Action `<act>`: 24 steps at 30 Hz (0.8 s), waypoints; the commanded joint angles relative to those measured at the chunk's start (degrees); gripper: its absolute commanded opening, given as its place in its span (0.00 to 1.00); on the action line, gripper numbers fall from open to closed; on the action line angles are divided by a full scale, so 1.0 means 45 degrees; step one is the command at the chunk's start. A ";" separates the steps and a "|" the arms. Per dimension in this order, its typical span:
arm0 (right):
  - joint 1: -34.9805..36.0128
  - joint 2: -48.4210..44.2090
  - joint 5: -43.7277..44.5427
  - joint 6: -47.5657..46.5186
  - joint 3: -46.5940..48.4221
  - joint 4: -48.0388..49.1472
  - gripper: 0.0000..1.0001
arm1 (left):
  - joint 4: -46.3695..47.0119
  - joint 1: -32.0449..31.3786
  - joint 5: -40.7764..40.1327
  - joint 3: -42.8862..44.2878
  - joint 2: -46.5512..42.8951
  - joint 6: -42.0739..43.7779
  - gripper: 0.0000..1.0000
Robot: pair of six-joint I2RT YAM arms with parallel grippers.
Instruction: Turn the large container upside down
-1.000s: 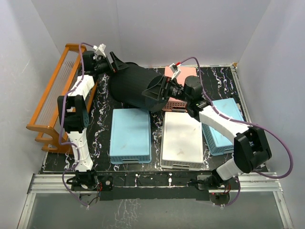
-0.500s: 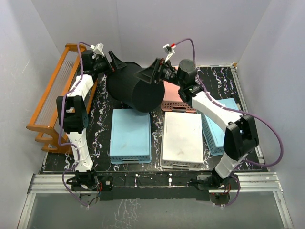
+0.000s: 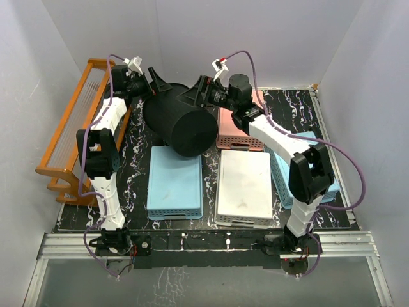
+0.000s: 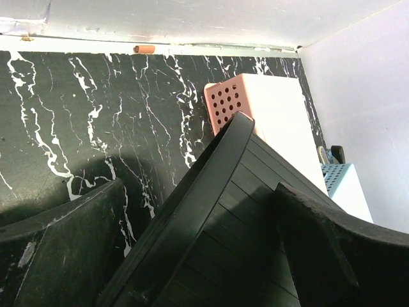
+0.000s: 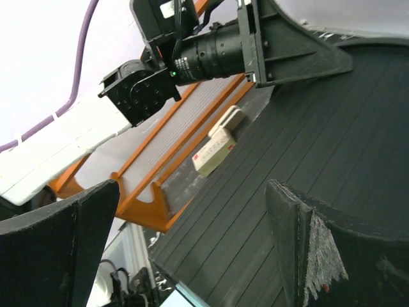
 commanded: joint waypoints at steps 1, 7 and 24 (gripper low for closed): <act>0.0135 -0.2400 0.1736 -0.1797 0.0450 -0.1367 0.98 | -0.2738 -0.0038 -0.1052 -0.0322 0.0918 0.1361 0.99; 0.0135 -0.4460 0.3280 -0.3559 -0.0006 -0.3484 0.98 | -0.2719 -0.0036 -0.1160 -0.0398 0.1169 0.1294 0.99; 0.1571 -0.5463 0.2561 -0.1683 -0.3518 -0.1920 0.98 | -0.3189 -0.0033 -0.1434 -0.0219 0.1565 0.1468 0.99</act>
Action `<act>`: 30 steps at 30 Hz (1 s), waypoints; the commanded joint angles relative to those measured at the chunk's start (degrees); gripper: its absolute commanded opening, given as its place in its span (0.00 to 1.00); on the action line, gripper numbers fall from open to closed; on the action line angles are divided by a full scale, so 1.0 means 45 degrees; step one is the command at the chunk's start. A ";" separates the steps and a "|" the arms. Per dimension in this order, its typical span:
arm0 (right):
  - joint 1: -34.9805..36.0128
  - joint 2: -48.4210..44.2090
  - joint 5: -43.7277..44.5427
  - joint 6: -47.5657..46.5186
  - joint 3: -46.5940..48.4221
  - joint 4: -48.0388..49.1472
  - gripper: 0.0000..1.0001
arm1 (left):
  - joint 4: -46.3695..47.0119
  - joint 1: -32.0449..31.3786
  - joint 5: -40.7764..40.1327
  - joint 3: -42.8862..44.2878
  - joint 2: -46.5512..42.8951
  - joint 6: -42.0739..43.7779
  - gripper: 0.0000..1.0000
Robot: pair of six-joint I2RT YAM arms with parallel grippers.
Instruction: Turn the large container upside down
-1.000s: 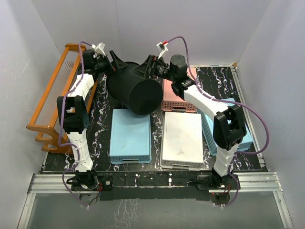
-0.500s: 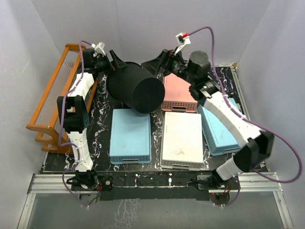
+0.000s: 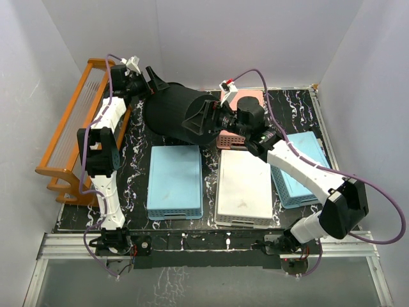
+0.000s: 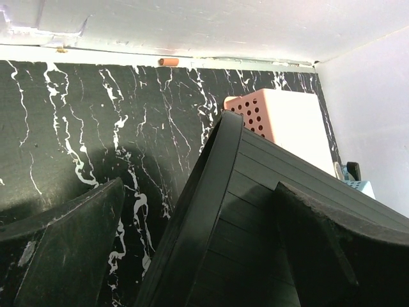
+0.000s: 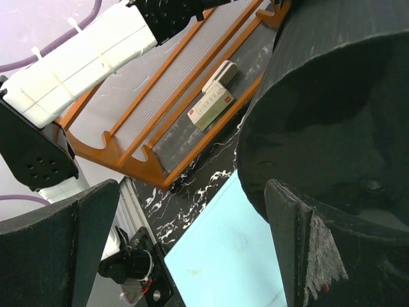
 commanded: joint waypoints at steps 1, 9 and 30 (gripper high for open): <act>0.0146 -0.0057 -0.0005 -0.0003 0.0690 0.0985 0.98 | -0.3115 -0.0126 -0.0791 -0.0749 0.1044 0.1445 0.99; 0.0134 0.1853 -0.0186 -0.0219 0.2428 0.0888 0.98 | -0.3406 -0.0126 -0.1169 -0.1006 0.0994 0.1864 0.99; 0.0108 0.4679 0.0569 -0.1865 0.6554 -0.1766 0.98 | -0.3341 -0.0126 -0.1363 0.0319 0.0526 0.1449 0.99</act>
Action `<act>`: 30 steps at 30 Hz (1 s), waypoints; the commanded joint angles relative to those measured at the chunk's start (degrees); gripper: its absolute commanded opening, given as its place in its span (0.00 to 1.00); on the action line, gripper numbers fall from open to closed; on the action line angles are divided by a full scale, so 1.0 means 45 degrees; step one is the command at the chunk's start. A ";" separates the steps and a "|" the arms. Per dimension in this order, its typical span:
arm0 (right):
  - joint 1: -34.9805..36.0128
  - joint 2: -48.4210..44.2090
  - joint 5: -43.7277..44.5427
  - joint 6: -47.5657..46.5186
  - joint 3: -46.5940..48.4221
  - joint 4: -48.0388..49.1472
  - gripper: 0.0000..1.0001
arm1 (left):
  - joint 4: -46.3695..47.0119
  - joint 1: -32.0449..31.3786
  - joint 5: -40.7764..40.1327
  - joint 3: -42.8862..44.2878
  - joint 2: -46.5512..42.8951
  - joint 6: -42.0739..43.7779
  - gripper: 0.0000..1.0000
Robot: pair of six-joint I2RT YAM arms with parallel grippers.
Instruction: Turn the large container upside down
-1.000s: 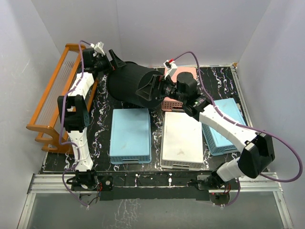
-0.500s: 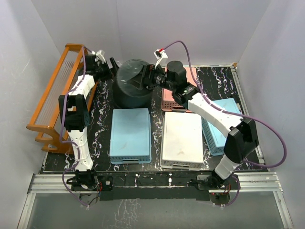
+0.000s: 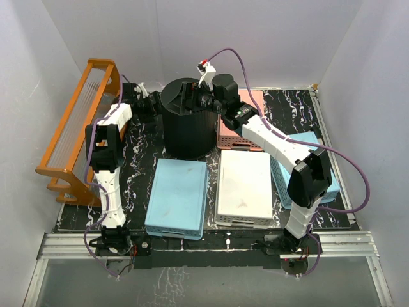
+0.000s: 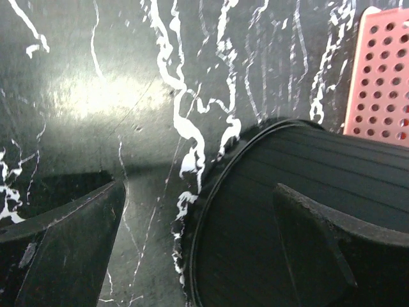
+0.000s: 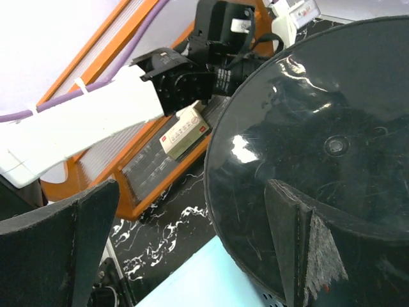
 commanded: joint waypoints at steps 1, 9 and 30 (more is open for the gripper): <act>-0.0026 -0.0142 0.0628 -0.0733 0.1211 -0.0562 0.98 | -0.0551 -0.0067 0.0075 0.1404 -0.0995 -0.0020 0.99; -0.0039 -0.1965 0.6452 -0.2867 0.1959 -0.3679 0.98 | -0.1160 -0.0208 -0.0860 0.2362 -0.2825 0.0558 0.99; -0.0443 -0.9626 0.2712 -0.3148 -0.8978 -0.5843 0.98 | -0.3326 -0.1978 -0.3954 -0.7100 -1.4309 0.1890 0.99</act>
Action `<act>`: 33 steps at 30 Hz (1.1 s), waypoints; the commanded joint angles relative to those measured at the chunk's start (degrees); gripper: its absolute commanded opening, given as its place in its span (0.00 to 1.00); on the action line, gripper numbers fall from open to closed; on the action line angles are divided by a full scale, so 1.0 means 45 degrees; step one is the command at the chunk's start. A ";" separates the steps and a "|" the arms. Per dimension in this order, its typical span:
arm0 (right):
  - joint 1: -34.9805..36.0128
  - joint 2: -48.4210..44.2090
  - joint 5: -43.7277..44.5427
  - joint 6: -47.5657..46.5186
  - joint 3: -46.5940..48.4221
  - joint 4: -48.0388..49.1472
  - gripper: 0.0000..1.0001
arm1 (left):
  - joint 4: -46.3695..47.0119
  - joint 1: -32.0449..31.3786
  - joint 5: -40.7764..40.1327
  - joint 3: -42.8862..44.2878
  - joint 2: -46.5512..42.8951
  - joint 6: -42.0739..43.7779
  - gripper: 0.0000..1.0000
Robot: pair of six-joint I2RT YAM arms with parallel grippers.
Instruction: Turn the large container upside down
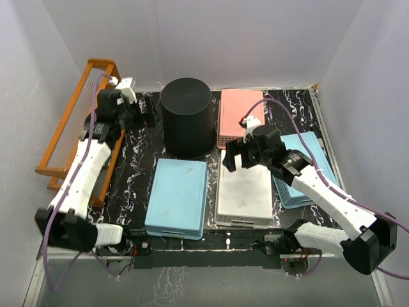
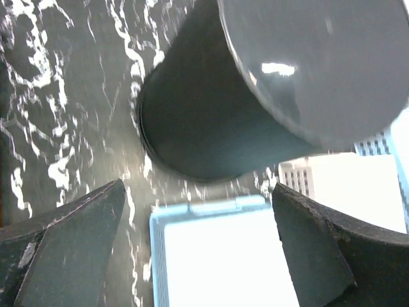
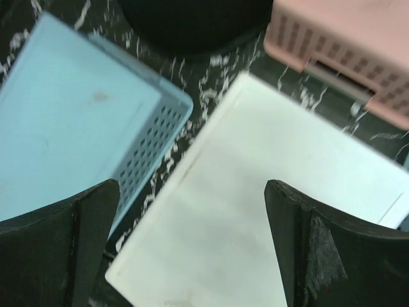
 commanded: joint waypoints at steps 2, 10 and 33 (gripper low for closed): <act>0.0023 -0.0650 -0.1876 0.0883 -0.0982 0.0534 0.98 | -0.2194 -0.0384 0.0242 -0.2061 -0.3454 0.1049 0.99; 0.1693 0.0322 -0.3911 0.1335 -0.1941 0.2072 0.98 | -0.4925 -0.1096 -0.0528 -0.3547 -0.5426 0.0851 0.99; 0.3768 0.4587 -0.1099 0.3348 -0.1297 0.3838 0.97 | -0.4260 -0.1118 0.1746 -0.7868 -0.4965 -0.3187 0.91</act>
